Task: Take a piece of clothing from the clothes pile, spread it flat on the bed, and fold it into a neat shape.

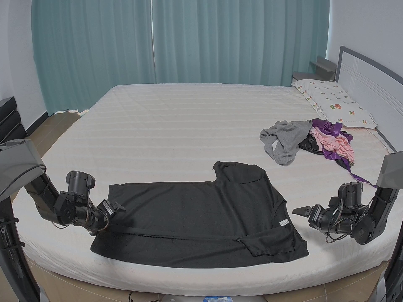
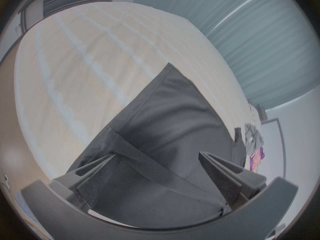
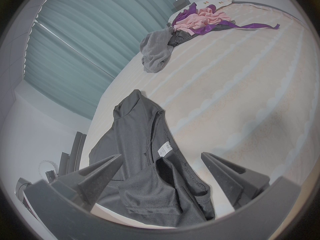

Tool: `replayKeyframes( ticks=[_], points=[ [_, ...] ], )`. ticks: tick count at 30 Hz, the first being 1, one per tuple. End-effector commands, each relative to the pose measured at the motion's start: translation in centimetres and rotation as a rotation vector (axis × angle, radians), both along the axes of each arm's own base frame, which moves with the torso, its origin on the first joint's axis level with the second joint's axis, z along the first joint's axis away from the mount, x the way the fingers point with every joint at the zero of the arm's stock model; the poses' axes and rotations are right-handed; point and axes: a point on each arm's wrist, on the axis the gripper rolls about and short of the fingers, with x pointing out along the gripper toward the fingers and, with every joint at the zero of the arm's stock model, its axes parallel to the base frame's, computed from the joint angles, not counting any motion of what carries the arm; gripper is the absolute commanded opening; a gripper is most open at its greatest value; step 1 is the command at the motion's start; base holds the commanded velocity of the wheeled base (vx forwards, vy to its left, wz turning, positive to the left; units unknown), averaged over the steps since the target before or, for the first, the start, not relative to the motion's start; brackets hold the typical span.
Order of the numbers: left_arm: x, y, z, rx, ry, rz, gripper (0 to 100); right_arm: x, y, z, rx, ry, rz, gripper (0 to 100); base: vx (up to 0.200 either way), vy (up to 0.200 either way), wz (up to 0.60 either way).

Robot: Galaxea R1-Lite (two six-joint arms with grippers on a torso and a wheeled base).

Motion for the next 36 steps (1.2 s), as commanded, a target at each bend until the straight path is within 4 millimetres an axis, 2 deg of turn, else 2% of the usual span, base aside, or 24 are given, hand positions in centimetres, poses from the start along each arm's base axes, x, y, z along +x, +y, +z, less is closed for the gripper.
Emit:
replayKeyframes(
  ticks=[1,5,13,19,25,31,36],
  points=[
    [0.9,0.9,0.8,-0.02,-0.041,0.048,100,0.1,0.1,-0.5,-0.003,0.01,0.003,100,0.0,0.0,0.0],
    [1.9,1.8,1.3,-0.073,-0.116,0.135,100,0.1,0.0,-0.4,-0.002,0.0,0.001,100,0.0,0.0,0.0],
    [2.0,3.2,1.5,-0.092,-0.165,0.181,100,0.1,0.0,-0.4,-0.002,0.0,0.0,100,0.0,0.0,0.0],
    [1.1,3.1,0.7,-0.117,-0.123,0.102,100,0.1,0.0,-0.4,-0.002,0.0,0.0,100,0.0,0.0,0.0],
    [-0.2,3.2,-0.4,-0.047,-0.089,-0.006,100,0.1,0.0,-0.4,-0.002,0.0,0.0,100,0.0,0.0,0.0],
    [0.0,2.9,-1.3,-0.036,-0.068,-0.017,100,0.1,0.0,-0.4,-0.003,0.0,0.001,100,0.0,0.0,0.0],
    [0.3,2.8,-1.3,-0.036,-0.074,-0.018,100,0.1,0.1,-0.5,-0.004,-0.001,0.003,100,0.0,0.0,0.0]
  ],
)
